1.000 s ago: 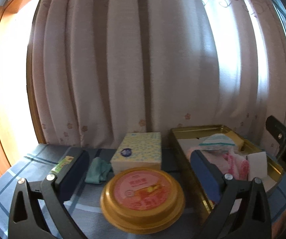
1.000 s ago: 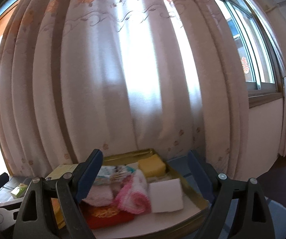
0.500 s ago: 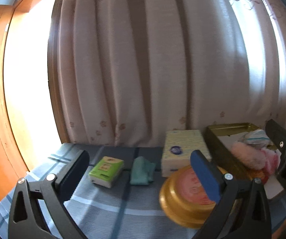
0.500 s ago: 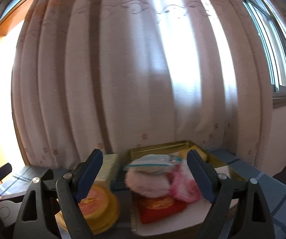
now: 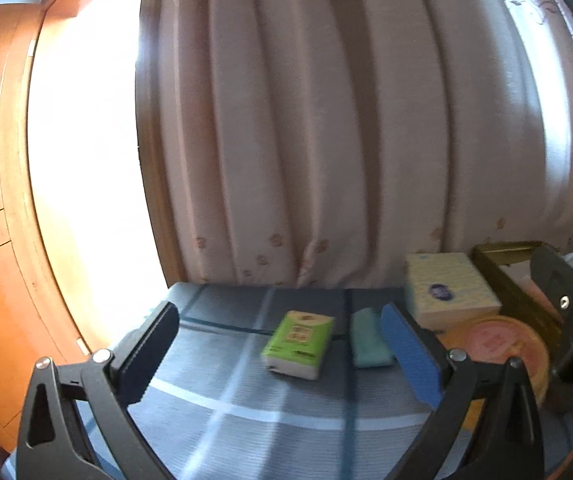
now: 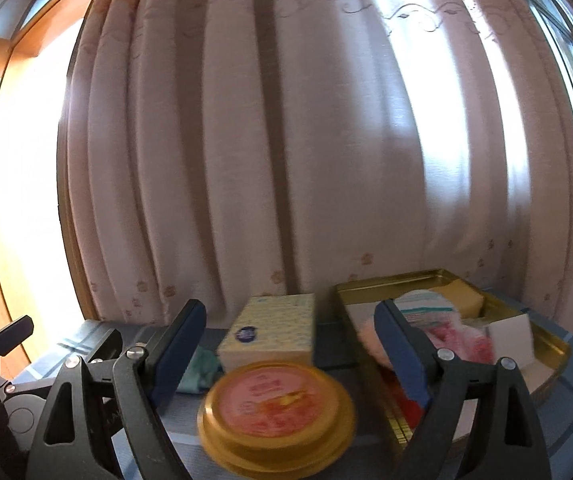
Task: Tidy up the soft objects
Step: 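Withdraw both tools from the tray toward the remaining items, then grasp the green tissue pack with the left gripper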
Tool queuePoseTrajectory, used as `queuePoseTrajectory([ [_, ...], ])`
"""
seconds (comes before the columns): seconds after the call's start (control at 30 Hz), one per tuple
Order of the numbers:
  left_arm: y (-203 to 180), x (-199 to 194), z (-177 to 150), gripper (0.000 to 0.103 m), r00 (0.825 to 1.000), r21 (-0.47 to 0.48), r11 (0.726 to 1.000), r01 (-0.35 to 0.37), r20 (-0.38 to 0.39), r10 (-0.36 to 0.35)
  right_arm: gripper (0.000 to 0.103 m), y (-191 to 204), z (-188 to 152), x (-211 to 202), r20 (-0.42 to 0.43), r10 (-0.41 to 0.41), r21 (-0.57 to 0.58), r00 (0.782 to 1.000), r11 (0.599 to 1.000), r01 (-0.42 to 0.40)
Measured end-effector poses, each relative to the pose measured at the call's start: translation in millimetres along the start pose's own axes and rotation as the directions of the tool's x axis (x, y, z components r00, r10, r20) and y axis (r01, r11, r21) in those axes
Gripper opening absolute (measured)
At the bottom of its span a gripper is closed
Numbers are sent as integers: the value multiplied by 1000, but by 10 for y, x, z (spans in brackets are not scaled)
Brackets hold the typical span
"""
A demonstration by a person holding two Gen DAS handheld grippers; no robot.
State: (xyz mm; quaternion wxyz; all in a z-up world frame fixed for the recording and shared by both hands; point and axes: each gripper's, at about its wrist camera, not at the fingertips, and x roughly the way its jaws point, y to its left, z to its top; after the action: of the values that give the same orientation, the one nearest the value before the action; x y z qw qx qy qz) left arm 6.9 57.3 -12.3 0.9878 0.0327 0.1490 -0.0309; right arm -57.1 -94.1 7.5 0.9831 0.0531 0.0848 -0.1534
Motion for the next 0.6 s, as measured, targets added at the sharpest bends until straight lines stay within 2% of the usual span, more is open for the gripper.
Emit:
queuePoseTrajectory([
  [0.17,234,171,11,103,998,0,999,-35,-52,35,88,253,-27,78,-21,29,-6,999,1000,-30],
  [0.3,338,404,16,103,990,2,1000,-10,-140,10,88,392,-34,112,-17,33,4,999,999,-33],
  [0.37,324,570,16,102,980,22,1000,16,-201,-11,88,451,-45,129,-22,30,-10,999,1000,-30],
  [0.43,283,745,8,102,962,27,998,55,-270,-46,88,453,-53,130,-24,24,-11,999,1000,-25],
  [0.53,225,937,-12,102,937,0,995,101,-335,-96,88,360,-47,117,-23,14,33,1000,999,-13],
  [0.6,158,1037,-21,101,927,-3,993,116,-358,-110,88,299,-49,129,-31,7,62,999,998,-5],
])
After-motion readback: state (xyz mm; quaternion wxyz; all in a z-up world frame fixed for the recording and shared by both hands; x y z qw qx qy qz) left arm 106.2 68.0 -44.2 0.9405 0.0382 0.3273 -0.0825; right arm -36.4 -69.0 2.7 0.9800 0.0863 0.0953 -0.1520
